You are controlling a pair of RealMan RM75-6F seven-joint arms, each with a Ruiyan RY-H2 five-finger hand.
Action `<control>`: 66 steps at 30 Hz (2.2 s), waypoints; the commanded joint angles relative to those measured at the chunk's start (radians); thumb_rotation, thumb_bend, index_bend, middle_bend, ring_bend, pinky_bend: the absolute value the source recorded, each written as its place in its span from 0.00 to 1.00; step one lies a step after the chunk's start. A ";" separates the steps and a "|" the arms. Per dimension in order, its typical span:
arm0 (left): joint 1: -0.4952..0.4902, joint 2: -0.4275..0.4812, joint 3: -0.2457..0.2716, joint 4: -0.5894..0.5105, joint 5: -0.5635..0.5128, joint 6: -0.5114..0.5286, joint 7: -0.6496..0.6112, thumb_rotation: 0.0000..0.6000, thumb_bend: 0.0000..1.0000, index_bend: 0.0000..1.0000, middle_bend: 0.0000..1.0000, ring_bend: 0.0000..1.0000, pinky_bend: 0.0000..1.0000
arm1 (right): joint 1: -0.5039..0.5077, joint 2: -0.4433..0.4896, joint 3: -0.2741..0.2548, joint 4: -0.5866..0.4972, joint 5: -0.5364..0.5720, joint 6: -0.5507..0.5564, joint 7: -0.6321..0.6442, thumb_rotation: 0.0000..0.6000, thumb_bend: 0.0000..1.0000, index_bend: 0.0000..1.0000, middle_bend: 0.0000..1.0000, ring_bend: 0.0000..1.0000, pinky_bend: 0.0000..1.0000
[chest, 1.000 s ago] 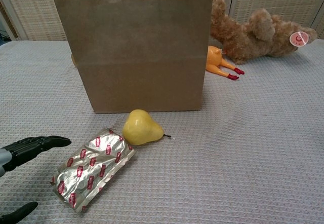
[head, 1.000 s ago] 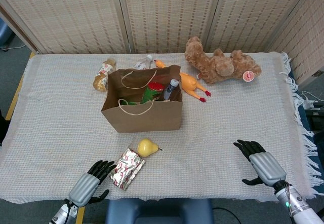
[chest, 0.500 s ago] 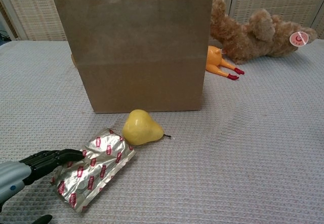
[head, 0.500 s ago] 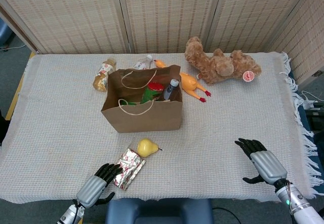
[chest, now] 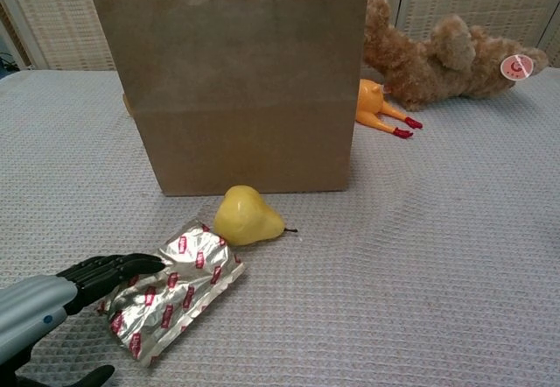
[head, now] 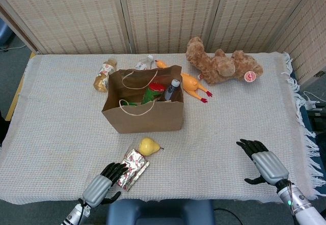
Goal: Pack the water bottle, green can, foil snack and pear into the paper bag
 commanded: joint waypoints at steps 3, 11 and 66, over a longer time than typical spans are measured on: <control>-0.009 -0.019 -0.011 0.012 -0.007 -0.003 -0.007 1.00 0.39 0.00 0.00 0.00 0.04 | 0.000 0.000 0.001 0.000 0.003 0.000 0.000 1.00 0.02 0.00 0.00 0.00 0.00; -0.037 -0.040 -0.029 0.025 -0.028 -0.044 0.015 1.00 0.39 0.00 0.00 0.00 0.04 | 0.001 0.001 0.002 -0.001 0.004 0.000 0.002 1.00 0.02 0.00 0.00 0.00 0.00; 0.067 0.054 -0.335 -0.154 -0.361 0.188 -0.118 1.00 0.71 0.69 0.84 0.73 0.85 | -0.003 -0.002 -0.001 -0.004 -0.004 0.007 0.006 1.00 0.02 0.00 0.00 0.00 0.00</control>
